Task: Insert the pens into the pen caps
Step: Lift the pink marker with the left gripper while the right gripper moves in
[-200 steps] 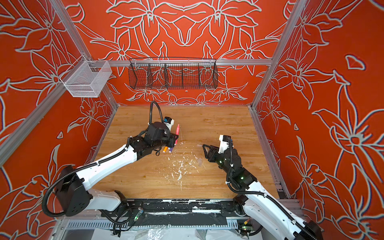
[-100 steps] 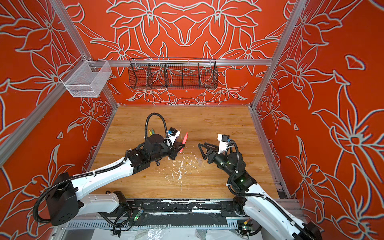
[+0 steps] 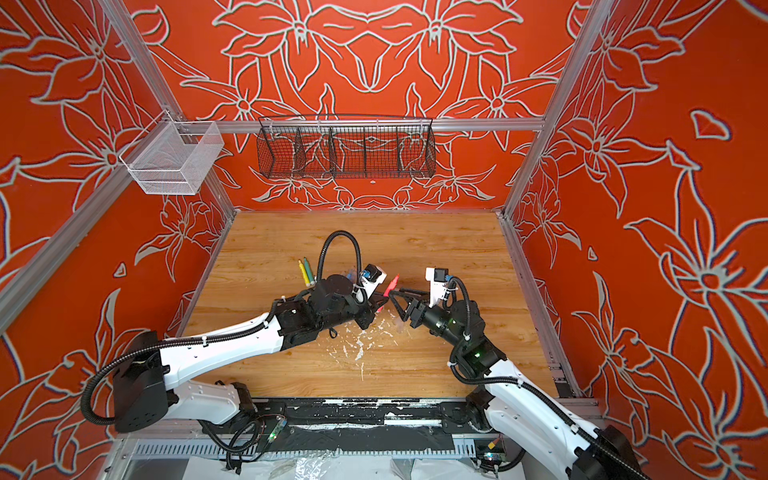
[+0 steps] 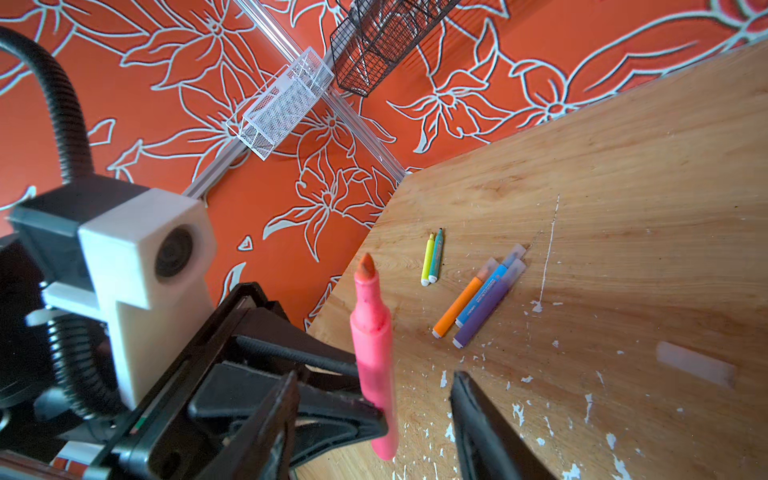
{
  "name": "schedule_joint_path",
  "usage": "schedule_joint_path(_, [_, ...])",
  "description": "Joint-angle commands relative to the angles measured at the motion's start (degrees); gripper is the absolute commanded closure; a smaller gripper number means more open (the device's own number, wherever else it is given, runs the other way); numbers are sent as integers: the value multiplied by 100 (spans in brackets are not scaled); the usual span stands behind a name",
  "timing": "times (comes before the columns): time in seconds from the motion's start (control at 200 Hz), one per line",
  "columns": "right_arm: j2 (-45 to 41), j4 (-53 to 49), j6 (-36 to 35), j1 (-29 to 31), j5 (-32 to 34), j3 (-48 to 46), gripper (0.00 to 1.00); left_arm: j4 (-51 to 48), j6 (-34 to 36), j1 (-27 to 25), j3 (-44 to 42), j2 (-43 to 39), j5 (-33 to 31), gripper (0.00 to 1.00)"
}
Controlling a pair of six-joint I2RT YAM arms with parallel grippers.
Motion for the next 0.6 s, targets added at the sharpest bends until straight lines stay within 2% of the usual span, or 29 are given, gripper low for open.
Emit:
schedule_joint_path(0.0, [21, 186, 58, -2, -108, 171, 44, -201, 336, -224, 269, 265, -285, 100])
schedule_joint_path(0.215, [30, 177, 130, 0, -65, 147, 58, -356, 600, -550, 545, 658, -666, 100])
schedule_joint_path(0.58, [30, 51, 107, -2, 71, 153, 94, -128, 490, -560, 321, 361, -778, 100])
schedule_joint_path(0.595, [38, 59, 119, -8, 77, 146, 95, -117, 482, -559, 313, 351, -812, 97])
